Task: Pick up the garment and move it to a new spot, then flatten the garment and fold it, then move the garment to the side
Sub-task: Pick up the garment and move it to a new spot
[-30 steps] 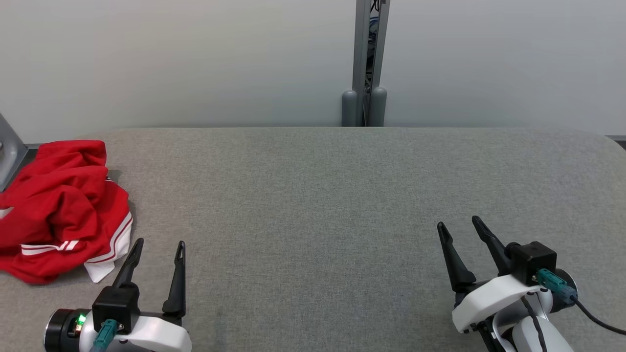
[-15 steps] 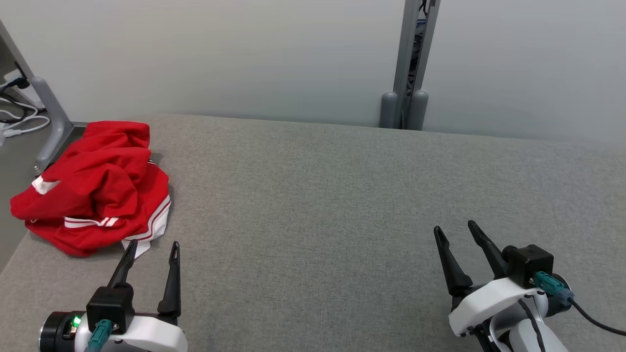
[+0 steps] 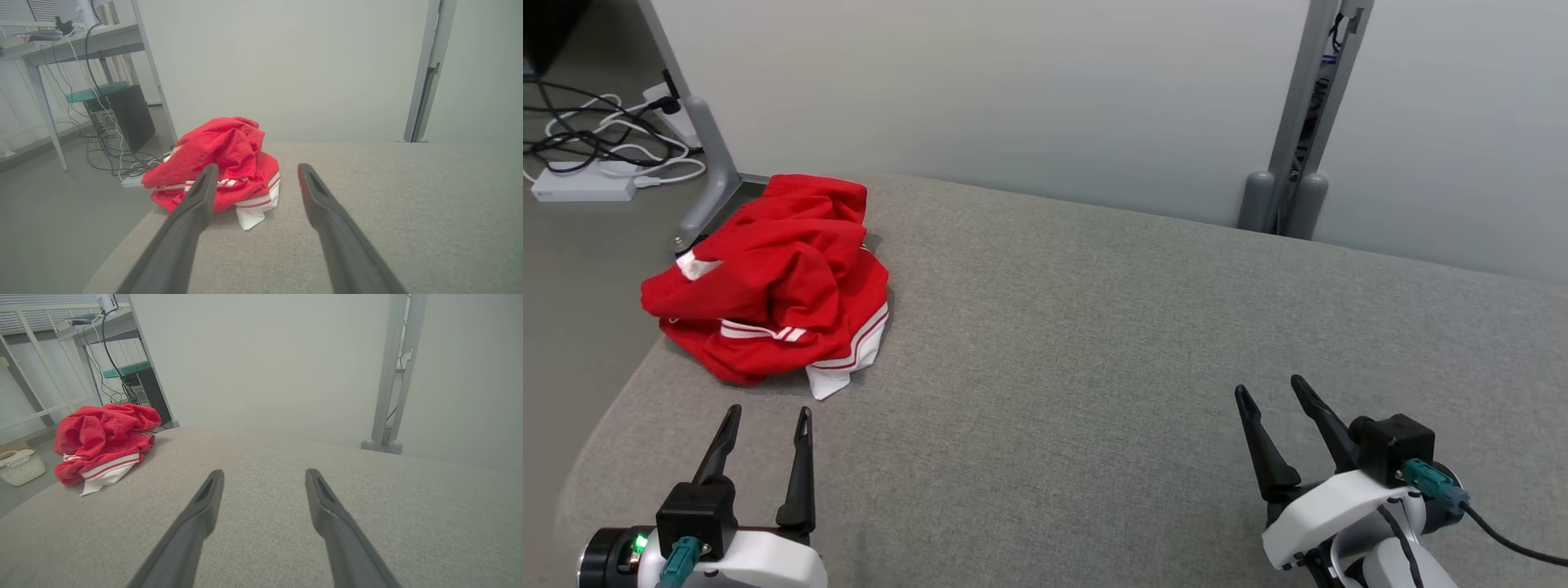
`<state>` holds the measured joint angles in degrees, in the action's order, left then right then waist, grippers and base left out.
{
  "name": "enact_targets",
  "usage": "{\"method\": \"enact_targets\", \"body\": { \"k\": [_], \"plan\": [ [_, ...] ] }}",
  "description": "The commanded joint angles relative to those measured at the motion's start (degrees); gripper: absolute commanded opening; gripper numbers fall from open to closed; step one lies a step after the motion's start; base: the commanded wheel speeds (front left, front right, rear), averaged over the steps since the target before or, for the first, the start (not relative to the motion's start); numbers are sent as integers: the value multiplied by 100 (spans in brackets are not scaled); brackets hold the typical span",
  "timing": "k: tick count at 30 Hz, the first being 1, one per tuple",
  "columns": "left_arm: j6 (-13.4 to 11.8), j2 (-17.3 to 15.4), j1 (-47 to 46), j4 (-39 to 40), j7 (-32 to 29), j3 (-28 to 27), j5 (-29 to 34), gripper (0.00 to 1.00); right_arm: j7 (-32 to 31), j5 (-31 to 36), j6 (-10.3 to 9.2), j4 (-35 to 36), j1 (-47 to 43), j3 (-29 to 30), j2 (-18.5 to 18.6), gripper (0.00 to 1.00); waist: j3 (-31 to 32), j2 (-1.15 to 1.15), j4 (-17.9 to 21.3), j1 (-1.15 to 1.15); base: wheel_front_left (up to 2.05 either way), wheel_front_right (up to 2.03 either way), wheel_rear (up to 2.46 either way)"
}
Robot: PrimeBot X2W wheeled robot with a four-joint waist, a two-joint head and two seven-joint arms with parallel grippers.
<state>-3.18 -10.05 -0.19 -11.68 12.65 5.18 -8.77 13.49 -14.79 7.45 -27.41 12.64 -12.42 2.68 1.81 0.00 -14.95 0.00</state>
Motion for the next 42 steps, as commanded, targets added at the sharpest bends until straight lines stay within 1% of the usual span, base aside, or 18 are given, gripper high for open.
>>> {"method": "enact_targets", "body": {
  "k": [1,13,19,25,29,34,42],
  "plan": [
    [-38,-33,24,10,22,-12,-23,100,28,-52,6,-17,-3,-19,38,100,14,0,-103,0,0,0,0],
    [-123,-67,43,-24,40,-34,-97,100,66,-156,4,-55,2,-215,39,100,66,0,-593,0,0,0,0],
    [-151,-87,58,-37,55,-32,-130,100,84,-201,4,-93,7,-290,39,100,93,0,-759,0,0,0,0],
    [-197,-95,68,-1,61,-29,-156,100,78,-236,4,-120,34,-342,39,100,102,0,-828,0,0,0,0],
    [-218,-86,56,-23,88,-39,-190,100,79,-236,4,-145,65,-378,39,100,89,0,-803,0,0,0,0],
    [-140,-158,-122,1,108,-11,-201,100,49,-224,4,-156,100,-417,40,100,40,0,-667,0,0,0,0],
    [-3,-430,-766,-53,69,-29,-174,100,5,-175,4,-182,233,-421,42,100,-129,0,-227,0,0,0,0]
  ]
}}
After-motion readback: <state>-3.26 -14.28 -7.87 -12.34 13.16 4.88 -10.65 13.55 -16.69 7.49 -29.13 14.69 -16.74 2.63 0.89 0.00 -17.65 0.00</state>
